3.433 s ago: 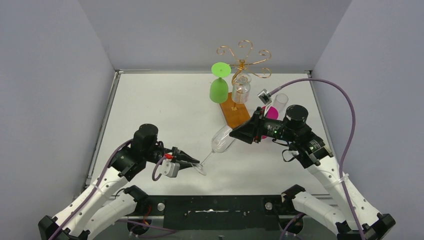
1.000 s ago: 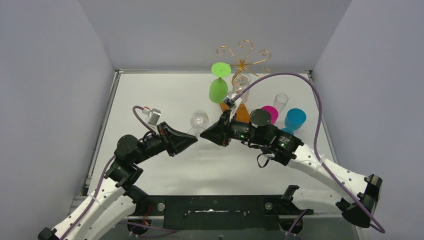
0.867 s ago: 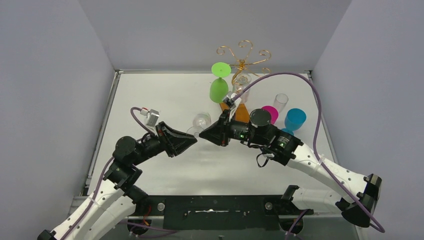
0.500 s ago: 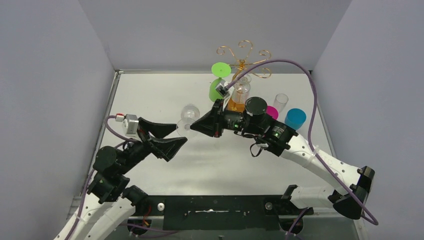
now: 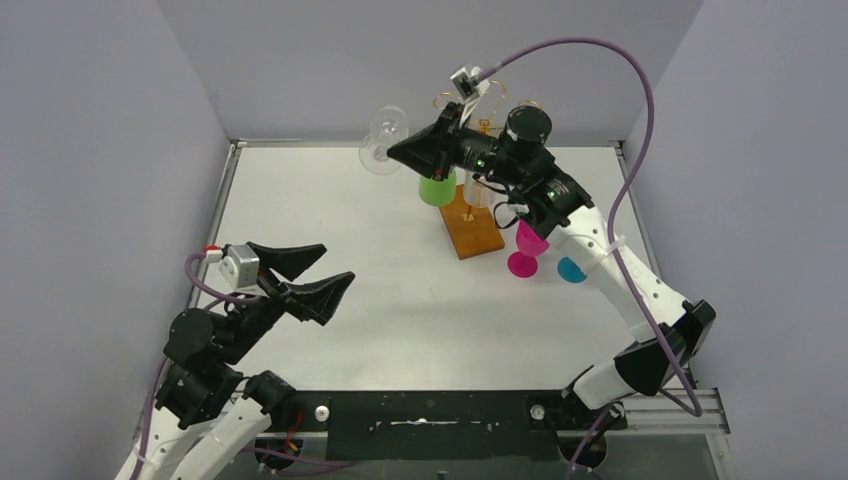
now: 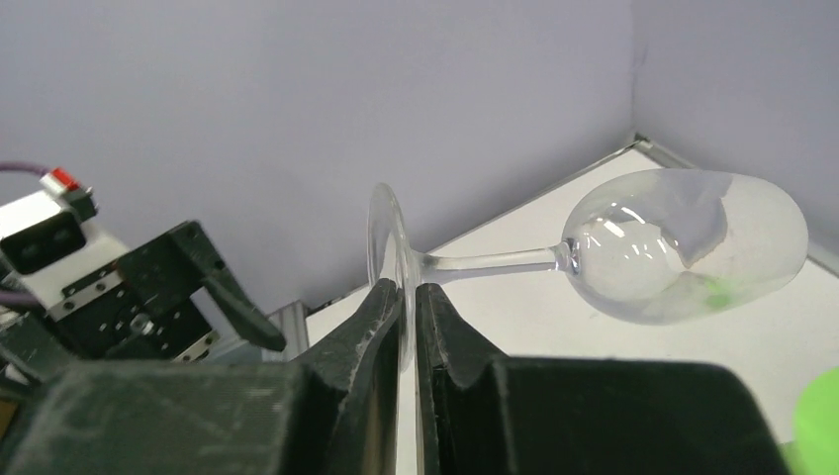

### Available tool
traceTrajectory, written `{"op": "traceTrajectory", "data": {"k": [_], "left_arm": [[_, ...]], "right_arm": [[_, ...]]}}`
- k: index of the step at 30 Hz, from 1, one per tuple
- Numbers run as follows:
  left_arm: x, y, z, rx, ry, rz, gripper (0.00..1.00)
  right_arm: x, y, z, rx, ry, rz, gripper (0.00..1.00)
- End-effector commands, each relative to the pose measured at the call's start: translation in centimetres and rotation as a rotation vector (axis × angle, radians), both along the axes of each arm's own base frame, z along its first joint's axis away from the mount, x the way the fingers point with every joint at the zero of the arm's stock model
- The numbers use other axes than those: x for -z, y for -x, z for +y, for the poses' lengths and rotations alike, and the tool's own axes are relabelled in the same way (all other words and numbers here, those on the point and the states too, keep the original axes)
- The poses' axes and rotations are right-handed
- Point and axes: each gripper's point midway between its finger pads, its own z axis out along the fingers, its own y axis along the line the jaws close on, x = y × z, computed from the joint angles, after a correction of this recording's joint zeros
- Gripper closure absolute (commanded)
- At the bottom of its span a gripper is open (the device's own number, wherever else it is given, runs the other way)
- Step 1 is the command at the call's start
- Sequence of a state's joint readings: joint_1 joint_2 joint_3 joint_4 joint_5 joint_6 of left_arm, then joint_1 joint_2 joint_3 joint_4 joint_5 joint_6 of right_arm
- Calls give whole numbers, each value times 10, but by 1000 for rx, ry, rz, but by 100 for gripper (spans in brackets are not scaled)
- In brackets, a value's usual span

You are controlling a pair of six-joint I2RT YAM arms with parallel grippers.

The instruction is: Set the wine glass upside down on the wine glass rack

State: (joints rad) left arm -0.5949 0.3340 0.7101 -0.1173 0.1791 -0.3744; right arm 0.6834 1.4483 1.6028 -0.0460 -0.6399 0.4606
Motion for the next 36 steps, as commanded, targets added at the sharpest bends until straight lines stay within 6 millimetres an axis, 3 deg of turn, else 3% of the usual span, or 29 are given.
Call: {"op": "traceTrajectory", "data": {"k": [1,9,15,23,31,36], "left_arm": [[16,-12,10,-86,-39,-9,18],[71,-31,5,-121,-129,52,16],[83,-35,4,-127,-181,75,15],[85,-31,0,-92,-198,52,15],[84,-29,2,-92,-197,39,15],[84,-29,2,-95,-198,34,15]], "right_arm": [[-82,-19,-19,17,-159,-205,100],[-115,-79,-49,88,-268,-245,100],[-115,-125,-71,187,-296,-223,100],[-94,-179,-101,324,-384,-71,100],[-64,-210,-107,400,-404,49,100],[-50,-219,-110,418,-419,97,100]]}}
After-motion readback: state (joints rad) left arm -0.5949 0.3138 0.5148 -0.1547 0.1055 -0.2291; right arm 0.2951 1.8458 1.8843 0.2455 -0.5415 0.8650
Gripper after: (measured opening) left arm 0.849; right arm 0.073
